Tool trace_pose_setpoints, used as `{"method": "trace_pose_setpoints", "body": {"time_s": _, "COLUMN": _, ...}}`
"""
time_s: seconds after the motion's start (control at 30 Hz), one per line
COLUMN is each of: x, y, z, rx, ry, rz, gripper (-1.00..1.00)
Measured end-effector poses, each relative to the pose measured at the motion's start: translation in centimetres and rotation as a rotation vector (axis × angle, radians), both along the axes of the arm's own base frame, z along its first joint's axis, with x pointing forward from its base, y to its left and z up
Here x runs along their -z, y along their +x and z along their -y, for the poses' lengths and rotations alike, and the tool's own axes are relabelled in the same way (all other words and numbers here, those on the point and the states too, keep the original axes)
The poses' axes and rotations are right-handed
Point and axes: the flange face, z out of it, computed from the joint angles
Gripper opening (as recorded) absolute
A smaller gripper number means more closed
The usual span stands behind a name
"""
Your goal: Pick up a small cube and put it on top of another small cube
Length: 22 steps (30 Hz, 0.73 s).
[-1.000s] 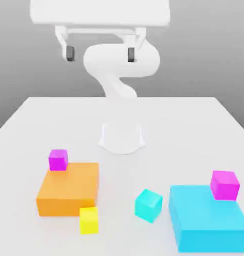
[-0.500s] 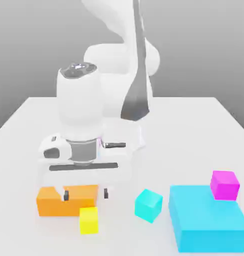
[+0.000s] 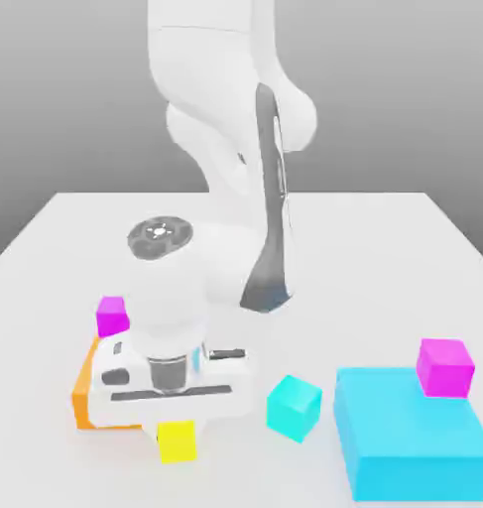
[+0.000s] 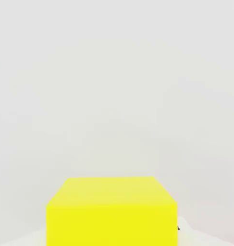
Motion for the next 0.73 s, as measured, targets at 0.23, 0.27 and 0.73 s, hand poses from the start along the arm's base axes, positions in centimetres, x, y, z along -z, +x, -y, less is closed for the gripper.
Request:
{"method": "trace_pose_setpoints", "body": {"time_s": 0.23, "x": -7.1, "y": 2.1, "z": -11.3, "rx": -0.205, "ry": 0.023, "rz": 0.002, "gripper": -1.0}}
{"method": "trace_pose_setpoints", "body": {"time_s": 0.27, "x": -8.3, "y": 2.1, "z": -15.0, "rx": -0.272, "ry": 0.026, "rz": 0.001, "gripper": -1.0}}
{"method": "trace_pose_setpoints", "body": {"time_s": 0.73, "x": -10.9, "y": -3.9, "z": -34.5, "rx": -0.608, "ry": 0.002, "rz": 0.0, "gripper": 1.0}}
